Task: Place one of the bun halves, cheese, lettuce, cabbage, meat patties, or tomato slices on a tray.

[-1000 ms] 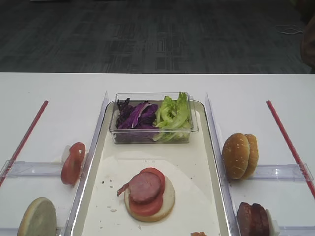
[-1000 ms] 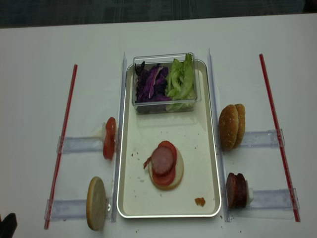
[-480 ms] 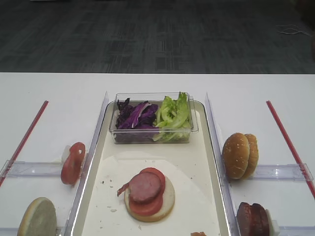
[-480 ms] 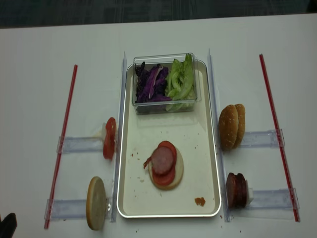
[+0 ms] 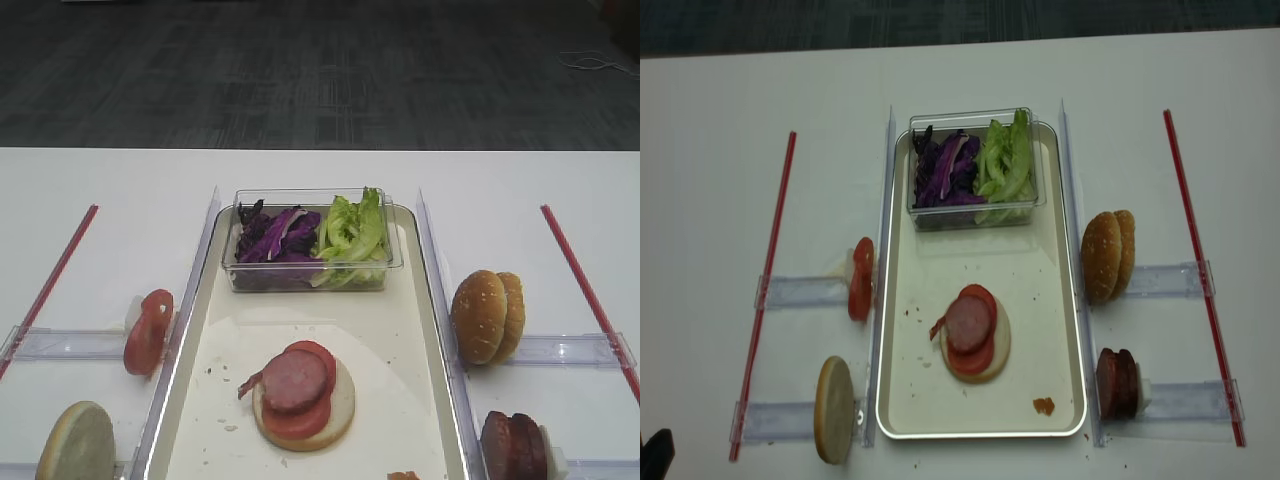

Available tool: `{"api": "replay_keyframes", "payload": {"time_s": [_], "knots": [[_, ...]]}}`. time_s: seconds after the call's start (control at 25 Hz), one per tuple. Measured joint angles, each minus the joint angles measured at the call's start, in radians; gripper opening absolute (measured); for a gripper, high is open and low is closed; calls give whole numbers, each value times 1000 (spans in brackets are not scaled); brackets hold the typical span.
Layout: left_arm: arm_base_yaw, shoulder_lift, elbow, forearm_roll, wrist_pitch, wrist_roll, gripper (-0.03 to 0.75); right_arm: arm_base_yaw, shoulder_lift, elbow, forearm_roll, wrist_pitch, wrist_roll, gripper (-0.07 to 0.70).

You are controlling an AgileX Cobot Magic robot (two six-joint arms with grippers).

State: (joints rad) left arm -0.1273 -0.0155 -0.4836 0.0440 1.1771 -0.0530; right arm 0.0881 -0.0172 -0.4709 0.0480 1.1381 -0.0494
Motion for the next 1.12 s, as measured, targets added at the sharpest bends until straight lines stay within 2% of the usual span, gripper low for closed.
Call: {"api": "replay_keyframes", "payload": {"time_s": [1.12], "knots": [[0, 0, 0, 0, 0, 0, 197, 0, 0, 0, 2, -2, 2, 239]]}}
